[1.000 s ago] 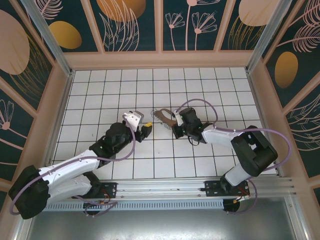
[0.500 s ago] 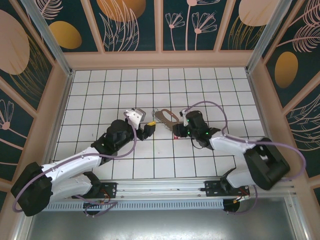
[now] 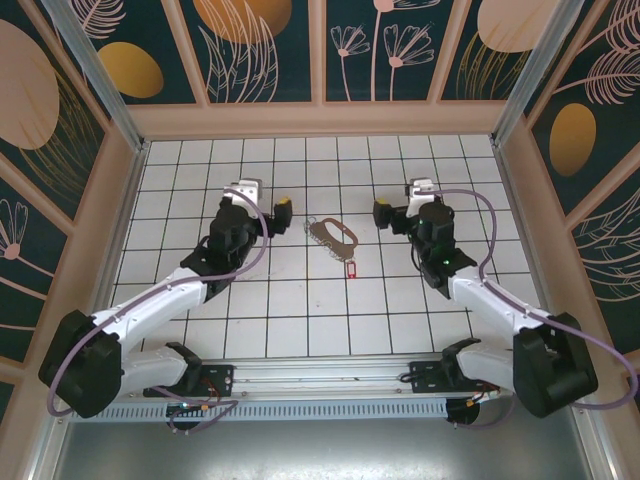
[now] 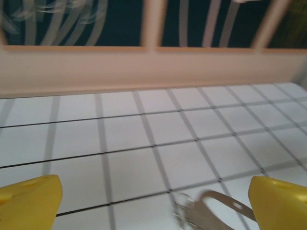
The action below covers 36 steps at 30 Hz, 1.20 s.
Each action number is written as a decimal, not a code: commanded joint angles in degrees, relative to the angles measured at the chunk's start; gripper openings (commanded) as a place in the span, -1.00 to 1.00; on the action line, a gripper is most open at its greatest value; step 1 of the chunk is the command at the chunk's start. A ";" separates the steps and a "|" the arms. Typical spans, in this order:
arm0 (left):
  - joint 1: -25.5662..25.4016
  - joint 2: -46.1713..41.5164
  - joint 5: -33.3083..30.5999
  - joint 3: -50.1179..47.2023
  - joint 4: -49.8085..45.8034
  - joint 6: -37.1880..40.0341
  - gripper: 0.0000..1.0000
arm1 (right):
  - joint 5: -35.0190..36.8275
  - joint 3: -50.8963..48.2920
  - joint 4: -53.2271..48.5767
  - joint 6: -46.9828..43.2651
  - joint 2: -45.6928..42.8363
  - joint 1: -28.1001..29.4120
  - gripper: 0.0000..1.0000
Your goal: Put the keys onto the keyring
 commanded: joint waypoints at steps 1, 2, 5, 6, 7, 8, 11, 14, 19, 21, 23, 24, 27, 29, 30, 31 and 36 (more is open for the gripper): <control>1.69 1.29 -17.68 1.05 -0.24 -0.74 0.98 | 6.08 -1.74 9.06 -0.80 4.39 -3.65 0.98; 3.30 1.24 -16.30 0.42 1.25 0.67 0.97 | 6.84 -2.05 9.71 -0.35 5.14 -5.03 0.98; 8.40 0.75 -16.19 -3.96 8.58 2.80 0.98 | 8.88 -3.70 14.28 -0.49 8.20 -8.08 0.98; 10.57 1.06 -17.19 -4.71 9.33 2.82 0.98 | 8.48 -4.57 16.61 -0.94 9.18 -9.15 0.98; 12.37 1.65 -18.60 -5.22 9.52 2.82 0.98 | 8.00 -5.87 19.44 -1.76 9.77 -9.86 0.98; 14.19 2.40 -19.78 -5.61 9.36 3.15 0.98 | 7.59 -8.18 24.04 -3.87 10.14 -10.21 0.98; 18.56 5.30 -17.72 -4.91 6.39 3.54 0.98 | 7.54 -12.54 33.88 -8.34 10.56 -11.07 0.98; 19.26 9.44 -19.60 -4.21 7.87 6.02 0.98 | 3.08 -11.85 33.90 -16.58 13.18 -11.49 0.98; 20.72 14.85 -21.79 -5.41 12.36 5.81 0.97 | 2.64 -11.24 29.60 -15.44 12.25 -12.14 0.98; 21.33 15.48 -20.27 -8.22 17.71 6.44 0.98 | 0.65 -12.24 28.03 -13.94 10.29 -12.66 0.98; 21.31 15.99 -18.07 -11.22 24.41 8.63 0.98 | -2.12 -15.60 30.13 -11.98 8.14 -13.02 0.98; 21.41 16.63 -17.70 -11.67 26.08 9.28 0.98 | -2.63 -17.75 33.05 -10.70 7.91 -13.60 0.98; 21.52 19.04 -18.61 -12.52 31.38 12.93 0.97 | -5.33 -21.28 43.38 -8.14 10.09 -16.75 0.98; 22.28 19.08 -16.75 -15.46 39.20 14.82 0.98 | -6.75 -20.94 44.41 -6.70 12.16 -18.48 0.98; 23.56 18.93 -15.09 -16.61 40.16 13.37 0.98 | -7.72 -21.12 46.12 -6.11 13.93 -19.33 0.98; 24.76 18.46 -14.38 -17.55 41.19 11.81 0.98 | -7.78 -21.79 49.08 -5.65 15.82 -19.75 0.98; 27.81 15.80 -4.89 -22.82 47.20 10.57 0.98 | -5.13 -24.20 57.94 -3.68 21.48 -20.75 0.98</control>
